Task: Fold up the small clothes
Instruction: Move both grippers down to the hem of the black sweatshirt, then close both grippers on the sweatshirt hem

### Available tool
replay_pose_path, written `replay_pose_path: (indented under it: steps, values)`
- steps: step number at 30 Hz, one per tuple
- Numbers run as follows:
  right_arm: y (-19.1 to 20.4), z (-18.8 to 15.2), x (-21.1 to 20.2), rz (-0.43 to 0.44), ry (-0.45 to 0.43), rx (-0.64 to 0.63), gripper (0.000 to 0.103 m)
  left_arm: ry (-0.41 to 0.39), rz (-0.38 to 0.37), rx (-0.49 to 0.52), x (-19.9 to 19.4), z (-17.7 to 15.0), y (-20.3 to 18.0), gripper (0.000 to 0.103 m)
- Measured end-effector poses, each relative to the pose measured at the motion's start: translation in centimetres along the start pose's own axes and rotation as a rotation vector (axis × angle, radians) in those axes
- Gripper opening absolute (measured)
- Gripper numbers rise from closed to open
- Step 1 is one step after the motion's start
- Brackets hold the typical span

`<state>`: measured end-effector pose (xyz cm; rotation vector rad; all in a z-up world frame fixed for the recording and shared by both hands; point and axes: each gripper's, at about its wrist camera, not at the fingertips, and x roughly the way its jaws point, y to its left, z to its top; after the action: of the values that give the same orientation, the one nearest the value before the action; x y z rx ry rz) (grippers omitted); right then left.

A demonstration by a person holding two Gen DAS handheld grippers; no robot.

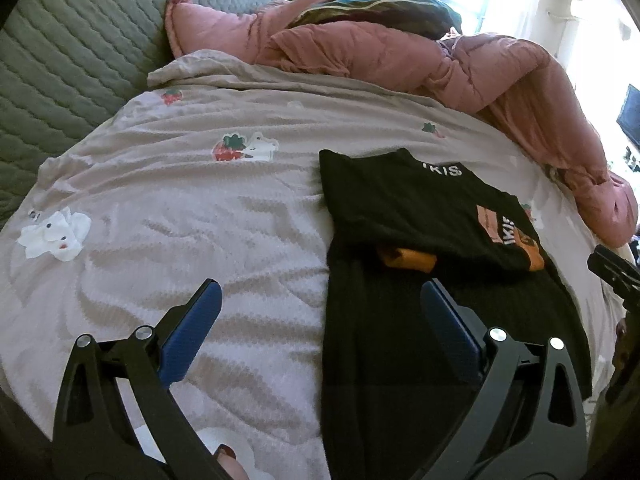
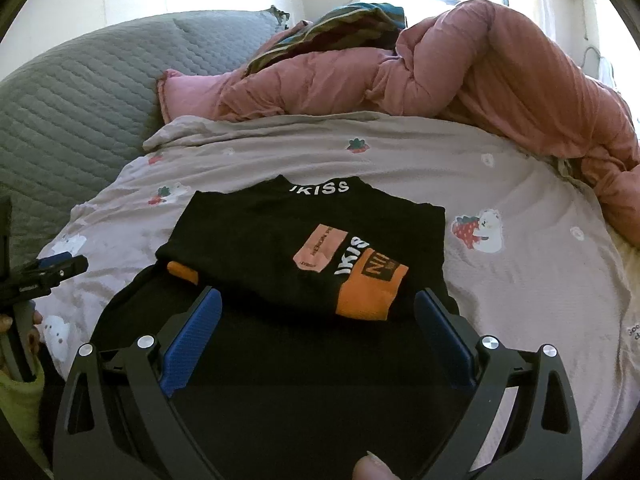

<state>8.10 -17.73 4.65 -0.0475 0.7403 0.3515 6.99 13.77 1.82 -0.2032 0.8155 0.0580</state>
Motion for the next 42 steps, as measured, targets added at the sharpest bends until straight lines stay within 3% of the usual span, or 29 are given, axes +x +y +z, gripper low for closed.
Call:
replay_pose_path:
  steps: [22, 28, 34, 42]
  values:
    - [-0.2, -2.4, -3.0, 0.015, -0.008, -0.029, 0.096, 0.055, -0.026, 0.022, -2.4, -4.3, -0.3, 0.093]
    - [-0.6, -3.2, -3.4, 0.013, 0.002, -0.027, 0.096, 0.077, -0.044, 0.043, -2.6, -5.5, -0.8, 0.085]
    - [-0.7, -4.3, -3.4, 0.015, 0.020, -0.030, 0.096, 0.115, -0.056, 0.053, -2.2, -7.0, -1.2, 0.070]
    - [-1.1, -5.2, -3.6, 0.017, 0.024, -0.019, 0.096, 0.172, -0.089, 0.065, -1.6, -8.9, -1.6, 0.026]
